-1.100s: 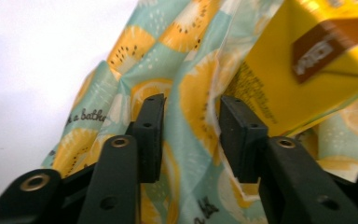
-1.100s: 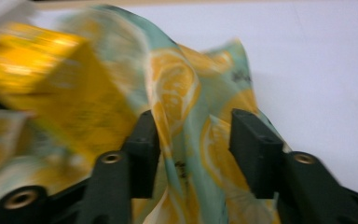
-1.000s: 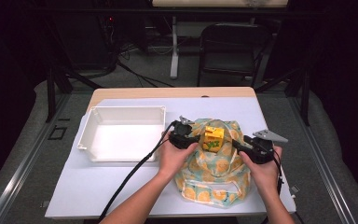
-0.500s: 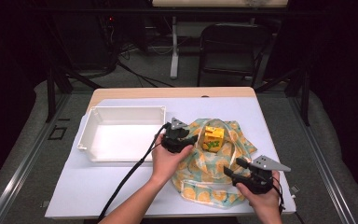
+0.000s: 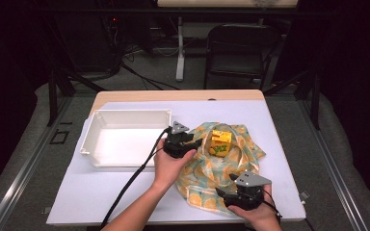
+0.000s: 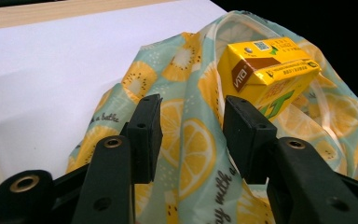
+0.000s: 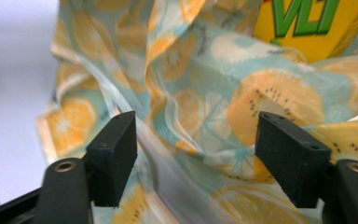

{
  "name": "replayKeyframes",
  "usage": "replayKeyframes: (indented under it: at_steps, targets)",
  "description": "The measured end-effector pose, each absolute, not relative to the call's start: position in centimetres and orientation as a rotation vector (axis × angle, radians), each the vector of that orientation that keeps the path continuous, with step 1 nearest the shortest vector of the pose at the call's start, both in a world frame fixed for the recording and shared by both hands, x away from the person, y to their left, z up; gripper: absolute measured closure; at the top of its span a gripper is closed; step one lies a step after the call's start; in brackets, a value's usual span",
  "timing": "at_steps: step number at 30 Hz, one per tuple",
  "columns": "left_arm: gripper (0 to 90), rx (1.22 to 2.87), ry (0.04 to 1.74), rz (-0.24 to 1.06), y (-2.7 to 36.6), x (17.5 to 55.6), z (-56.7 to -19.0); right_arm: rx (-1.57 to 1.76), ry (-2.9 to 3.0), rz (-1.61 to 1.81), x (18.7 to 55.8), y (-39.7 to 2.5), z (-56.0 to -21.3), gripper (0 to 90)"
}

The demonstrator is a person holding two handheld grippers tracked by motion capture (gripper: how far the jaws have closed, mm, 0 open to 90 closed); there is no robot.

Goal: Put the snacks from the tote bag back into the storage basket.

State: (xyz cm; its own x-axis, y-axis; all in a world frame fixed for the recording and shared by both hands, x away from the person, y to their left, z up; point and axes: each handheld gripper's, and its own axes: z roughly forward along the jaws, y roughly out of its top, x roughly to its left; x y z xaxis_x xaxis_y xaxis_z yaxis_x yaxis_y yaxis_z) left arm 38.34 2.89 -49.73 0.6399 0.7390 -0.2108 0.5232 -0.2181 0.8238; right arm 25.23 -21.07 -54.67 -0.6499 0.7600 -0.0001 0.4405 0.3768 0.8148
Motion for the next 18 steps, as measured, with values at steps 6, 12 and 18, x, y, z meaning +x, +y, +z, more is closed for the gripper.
replayKeyframes:
  at_steps: [6,12,18]
  targets:
    - [56.1,1.863,0.981,0.269,3.8,38.0,-49.1,1.056,2.270,1.108,25.5,-21.6,-54.8,85.4]
    - [50.5,1.857,0.883,0.268,4.6,37.1,-48.2,1.077,2.197,1.216,25.5,-22.4,-53.1,89.7]
    - [45.1,1.897,0.739,0.229,4.5,36.1,-48.1,1.101,2.096,1.284,26.6,-22.9,-51.1,89.7]
